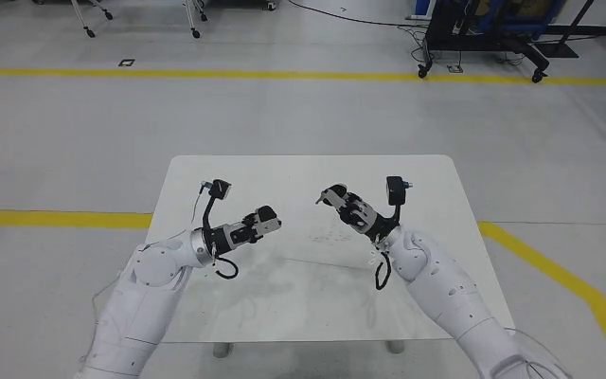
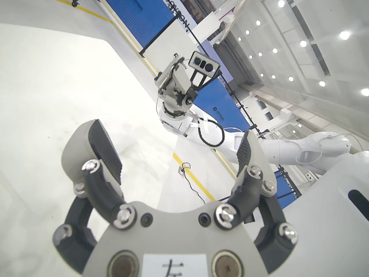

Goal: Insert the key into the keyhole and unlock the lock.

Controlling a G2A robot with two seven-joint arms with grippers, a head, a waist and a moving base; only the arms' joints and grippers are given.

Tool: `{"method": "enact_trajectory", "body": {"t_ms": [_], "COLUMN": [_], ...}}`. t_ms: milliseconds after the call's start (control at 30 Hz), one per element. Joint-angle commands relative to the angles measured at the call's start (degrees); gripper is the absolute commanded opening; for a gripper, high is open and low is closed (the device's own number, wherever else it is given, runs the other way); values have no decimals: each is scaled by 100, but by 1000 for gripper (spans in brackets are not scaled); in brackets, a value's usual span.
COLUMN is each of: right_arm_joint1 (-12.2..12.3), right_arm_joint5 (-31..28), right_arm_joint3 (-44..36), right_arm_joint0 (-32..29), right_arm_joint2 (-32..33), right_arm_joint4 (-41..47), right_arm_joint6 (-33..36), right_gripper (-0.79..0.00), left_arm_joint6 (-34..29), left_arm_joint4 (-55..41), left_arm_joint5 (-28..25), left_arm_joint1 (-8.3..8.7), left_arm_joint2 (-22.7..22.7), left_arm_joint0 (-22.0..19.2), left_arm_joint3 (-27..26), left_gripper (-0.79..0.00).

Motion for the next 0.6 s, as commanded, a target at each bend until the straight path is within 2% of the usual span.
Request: {"method": "enact_trajectory", "body": {"t_ms": [0,100,167,300,367,400,433,500,567], "right_arm_joint1": [0,0,-13,-93,-150,-163,-189,-216,-244], "right_arm_joint5": [0,0,209,182,199,213,241,245,216], "right_arm_joint3": [0,0,-28,130,287,331,405,485,563], "right_arm_joint0": [0,0,-54,-26,107,143,206,265,315], "right_arm_joint2": [0,0,-9,-271,-474,-520,-591,-657,-697], "right_arm_joint4": [0,0,79,1253,2048,2218,2514,2813,3076], "right_arm_joint6": [-1,-1,42,607,1131,1270,1487,1705,1871], "right_gripper": [-785,-785,-785,-785,-785,-785,-785,-785,-785], "left_arm_joint6": [71,183,370,409,445,467,542,588,575], "left_arm_joint4": [6,-53,-187,-228,-115,-72,-26,-38,-55], "left_arm_joint5": [-3,49,-138,-768,-975,-1005,-1025,-1068,-1105], "left_arm_joint1": [0,-7,-35,-93,-124,-132,-148,-162,-169], "left_arm_joint2": [-1,12,100,389,546,587,650,706,753], "left_arm_joint0": [1,32,-29,-192,-326,-360,-417,-479,-554], "left_arm_joint3": [-2,36,193,607,880,939,1037,1117,1177], "left_gripper": [0,0,0,0,0,-55,-65,-160,-222]}}
